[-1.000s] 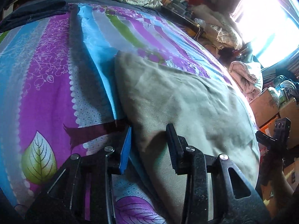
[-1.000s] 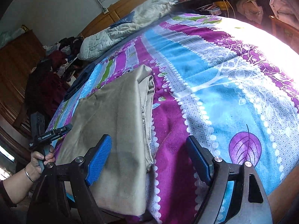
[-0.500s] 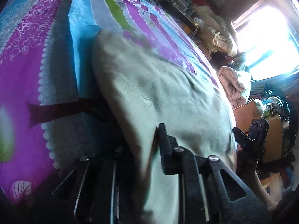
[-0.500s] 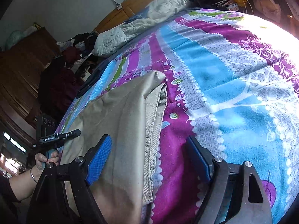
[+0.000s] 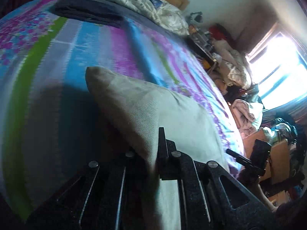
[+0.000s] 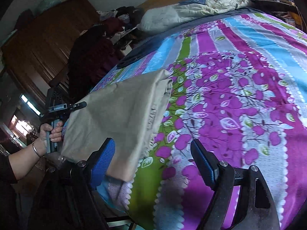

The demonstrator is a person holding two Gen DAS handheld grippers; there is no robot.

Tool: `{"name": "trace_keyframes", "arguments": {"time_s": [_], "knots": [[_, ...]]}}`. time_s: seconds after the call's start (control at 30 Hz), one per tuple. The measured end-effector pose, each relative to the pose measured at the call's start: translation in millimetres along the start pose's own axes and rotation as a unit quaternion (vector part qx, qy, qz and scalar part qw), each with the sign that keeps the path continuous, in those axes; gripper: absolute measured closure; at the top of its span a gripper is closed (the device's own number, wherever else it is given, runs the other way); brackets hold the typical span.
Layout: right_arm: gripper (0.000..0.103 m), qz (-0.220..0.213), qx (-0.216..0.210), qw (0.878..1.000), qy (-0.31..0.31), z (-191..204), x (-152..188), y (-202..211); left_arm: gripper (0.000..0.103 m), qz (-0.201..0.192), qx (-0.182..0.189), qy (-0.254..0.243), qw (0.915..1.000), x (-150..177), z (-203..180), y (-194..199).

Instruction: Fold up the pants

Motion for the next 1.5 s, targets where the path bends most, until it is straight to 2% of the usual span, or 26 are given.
{"name": "trace_keyframes", "arguments": {"time_s": [0.03, 0.1, 0.17, 0.23, 0.37, 0.5, 0.53, 0.63, 0.67, 0.77, 0.8, 0.9, 0.97, 1.07, 1.13, 1.2, 1.27, 1.3, 1.33, 1.37, 1.4, 1.43, 1.47, 1.5], "knots": [[0.019, 0.007, -0.003, 1.0, -0.001, 3.8, 0.0, -10.5, 0.092, 0.011, -0.029, 0.01, 0.9995, 7.5, 24.3, 2.4], [0.019, 0.019, -0.015, 1.0, -0.007, 14.0, -3.8, -33.1, 0.085, 0.038, -0.047, 0.048, 0.997, 23.9, 62.2, -2.2], [0.019, 0.029, -0.034, 0.999, -0.014, 24.2, -12.1, -55.3, 0.081, 0.048, -0.04, 0.059, 0.9963, 33.9, 70.5, -13.2], [0.017, 0.051, -0.057, 0.997, -0.033, 30.1, -19.7, -79.6, 0.076, 0.049, -0.063, 0.038, 0.9961, 37.2, 67.9, -24.7], [0.017, 0.087, -0.057, 0.993, -0.063, 20.8, -27.9, -119.3, 0.074, 0.019, -0.042, 0.083, 0.9955, 33.1, 75.7, -29.7], [0.015, 0.101, -0.106, 0.986, -0.075, 34.1, -36.5, -138.1, 0.073, 0.01, -0.033, 0.067, 0.9972, 34.2, 79.7, -25.7], [0.017, 0.108, -0.118, 0.985, -0.069, 41.5, -35.7, -145.7, 0.073, 0.008, -0.028, 0.072, 0.997, 34.4, 79.2, -25.1], [0.043, 0.124, -0.11, 0.986, -0.031, 55.6, -28.0, -162.9, 0.072, 0.001, -0.026, 0.08, 0.9964, 35.0, 79.4, -21.1], [0.052, 0.112, -0.105, 0.988, -0.016, 58.9, -27.6, -160.3, 0.072, 0.0, -0.028, 0.082, 0.9962, 34.3, 79.4, -22.0], [0.068, 0.07, -0.096, 0.993, 0.014, 67.5, -27.1, -147.1, 0.074, -0.004, -0.037, 0.087, 0.9955, 34.2, 78.2, -20.9], [0.07, 0.062, -0.086, 0.994, 0.024, 71.1, -27.2, -146.3, 0.075, -0.007, -0.04, 0.086, 0.9954, 34.2, 76.1, -20.6], [0.076, 0.041, -0.073, 0.996, 0.042, 88.6, -33.8, -142.6, 0.085, -0.019, -0.062, 0.082, 0.9945, 28.5, 70.6, -15.6], [0.078, 0.029, -0.071, 0.996, 0.053, 99.4, -45.4, -138.6, 0.091, -0.042, -0.065, 0.077, 0.994, 11.9, 64.5, -6.5], [0.079, 0.004, -0.066, 0.995, 0.073, 117.3, -75.4, -139.2, 0.092, -0.083, -0.067, 0.048, 0.9932, -26.7, 56.9, 11.0], [0.079, -0.02, -0.072, 0.994, 0.078, 127.7, -103.9, -143.6, 0.092, -0.118, -0.066, 0.034, 0.9902, -58.6, 57.4, 23.6], [0.079, -0.026, -0.083, 0.994, 0.065, 129.4, -140.4, -154.1, 0.091, -0.156, -0.056, 0.033, 0.9857, -96.9, 64.6, 34.3], [0.076, -0.019, -0.078, 0.996, 0.047, 127.1, -175.7, -183.6, 0.089, -0.16, -0.063, 0.042, 0.9842, -128.5, 83.4, 29.7], [0.071, -0.003, -0.069, 0.997, 0.032, 120.3, -189.6, -204.2, 0.088, -0.16, -0.072, 0.049, 0.9833, -141.2, 94.8, 23.8], [0.064, 0.009, -0.038, 0.999, 0.011, 107.7, -203.4, -226.4, 0.083, -0.159, -0.098, 0.05, 0.981, -155.5, 110.2, 15.6], [0.055, 0.012, 0.012, 1.0, -0.008, 91.4, -214.0, -244.6, 0.074, -0.152, -0.134, 0.043, 0.9783, -162.8, 125.0, 7.2], [0.055, 0.022, 0.054, 0.998, -0.025, 75.4, -218.6, -257.8, 0.068, -0.128, -0.192, 0.043, 0.972, -167.4, 146.4, -3.4], [0.055, 0.032, 0.077, 0.996, -0.038, 63.0, -218.4, -263.8, 0.067, -0.096, -0.254, 0.06, 0.9606, -165.0, 170.0, -10.8], [0.055, 0.031, 0.083, 0.995, -0.052, 55.9, -215.2, -260.8, 0.07, -0.071, -0.291, 0.077, 0.951, -158.7, 187.3, -13.1], [0.055, 0.027, 0.068, 0.996, -0.059, 54.6, -209.1, -252.7, 0.07, -0.06, -0.304, 0.085, 0.9468, -151.2, 194.9, -12.1]]}}
Point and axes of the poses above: each gripper's, at about its wrist camera, not at the fingertips, and y roughly against the way its jaws point, z to its left, x to its underside, the point moved 8 cm from there along -y, roughly the way its jaws point, and after that the axes turned 12 degrees about -y, right-handed, at the moved point
